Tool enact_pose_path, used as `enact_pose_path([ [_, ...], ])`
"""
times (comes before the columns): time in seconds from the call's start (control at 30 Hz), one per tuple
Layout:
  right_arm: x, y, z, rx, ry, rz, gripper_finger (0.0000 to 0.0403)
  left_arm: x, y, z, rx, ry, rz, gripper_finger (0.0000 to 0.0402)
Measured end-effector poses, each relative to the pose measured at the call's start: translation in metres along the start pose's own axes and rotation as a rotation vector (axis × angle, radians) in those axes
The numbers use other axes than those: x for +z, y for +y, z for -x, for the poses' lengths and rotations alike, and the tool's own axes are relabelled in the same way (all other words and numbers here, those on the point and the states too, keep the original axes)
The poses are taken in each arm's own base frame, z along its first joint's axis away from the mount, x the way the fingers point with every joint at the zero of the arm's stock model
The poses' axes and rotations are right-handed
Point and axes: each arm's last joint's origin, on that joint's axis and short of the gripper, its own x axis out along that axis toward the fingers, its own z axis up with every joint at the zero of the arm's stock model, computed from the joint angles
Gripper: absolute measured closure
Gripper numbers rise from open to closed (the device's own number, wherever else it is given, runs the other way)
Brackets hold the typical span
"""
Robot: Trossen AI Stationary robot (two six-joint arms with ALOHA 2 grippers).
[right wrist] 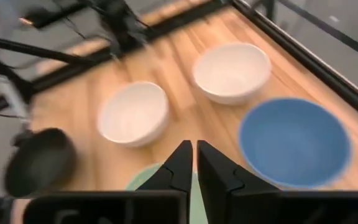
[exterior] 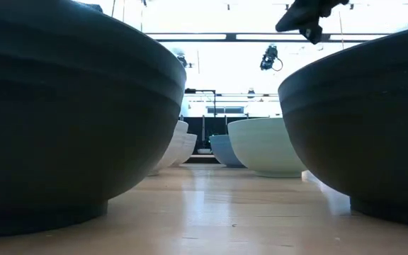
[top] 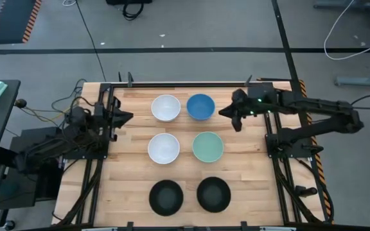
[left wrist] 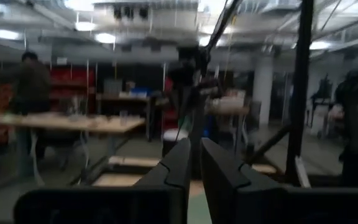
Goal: Nest bowls inside each other
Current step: Stack the blue bowl on the green bowl
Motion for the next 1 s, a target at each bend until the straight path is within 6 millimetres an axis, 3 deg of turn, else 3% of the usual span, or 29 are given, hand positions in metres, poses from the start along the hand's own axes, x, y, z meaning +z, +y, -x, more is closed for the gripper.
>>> enact_pose_path([
  [0.23,0.03,-0.015,-0.02,-0.151,0.104,-0.075,0.0339,0.005,0.006,-0.014,0.019,0.119,0.028,0.0339],
  [0.43,0.047,-0.039,-0.053,-0.215,0.179,-0.135,0.0328,-0.001,0.009,-0.021,0.024,0.17,0.031,0.0336],
  [0.77,0.058,-0.072,-0.109,-0.246,0.295,-0.187,0.0331,-0.004,0.011,-0.023,0.027,0.191,0.038,0.0344],
  [1.0,0.05,-0.081,-0.139,-0.265,0.388,-0.2,0.033,-0.004,0.011,-0.023,0.027,0.191,0.038,0.0336],
])
